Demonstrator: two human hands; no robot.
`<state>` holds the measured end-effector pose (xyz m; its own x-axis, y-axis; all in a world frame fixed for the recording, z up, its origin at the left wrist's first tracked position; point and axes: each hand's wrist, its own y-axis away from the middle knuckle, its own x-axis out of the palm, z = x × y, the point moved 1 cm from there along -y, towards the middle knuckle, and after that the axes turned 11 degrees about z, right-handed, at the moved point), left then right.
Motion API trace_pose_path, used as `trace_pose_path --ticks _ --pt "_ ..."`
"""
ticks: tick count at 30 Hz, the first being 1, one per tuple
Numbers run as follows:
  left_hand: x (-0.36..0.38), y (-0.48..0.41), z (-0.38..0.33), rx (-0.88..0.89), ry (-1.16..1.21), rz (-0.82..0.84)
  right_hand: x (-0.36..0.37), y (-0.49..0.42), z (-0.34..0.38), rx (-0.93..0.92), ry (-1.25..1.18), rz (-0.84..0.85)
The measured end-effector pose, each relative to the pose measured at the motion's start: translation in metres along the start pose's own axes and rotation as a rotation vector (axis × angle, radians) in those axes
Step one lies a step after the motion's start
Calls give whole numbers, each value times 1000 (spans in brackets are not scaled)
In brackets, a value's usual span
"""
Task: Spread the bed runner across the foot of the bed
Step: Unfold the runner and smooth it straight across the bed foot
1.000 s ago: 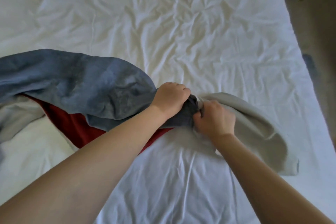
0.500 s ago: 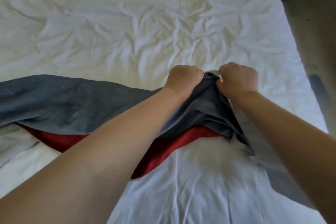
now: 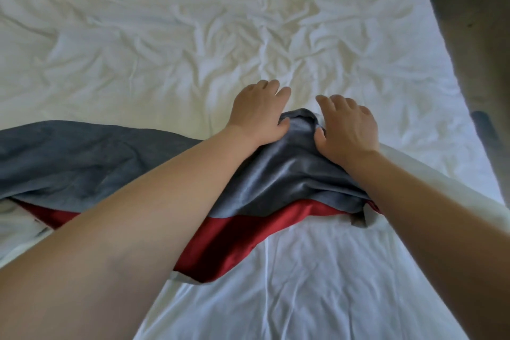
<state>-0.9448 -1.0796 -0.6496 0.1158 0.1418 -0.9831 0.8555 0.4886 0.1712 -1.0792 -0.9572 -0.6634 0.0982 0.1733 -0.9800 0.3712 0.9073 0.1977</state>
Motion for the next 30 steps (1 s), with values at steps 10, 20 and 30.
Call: trace_pose_path --ticks 10,20,30 --pt "-8 89 -32 84 66 -35 -4 94 46 -3 64 56" --pt "53 208 -63 144 129 56 36 212 95 152 53 193" --pt "103 232 -70 12 124 135 71 208 107 63 80 276"
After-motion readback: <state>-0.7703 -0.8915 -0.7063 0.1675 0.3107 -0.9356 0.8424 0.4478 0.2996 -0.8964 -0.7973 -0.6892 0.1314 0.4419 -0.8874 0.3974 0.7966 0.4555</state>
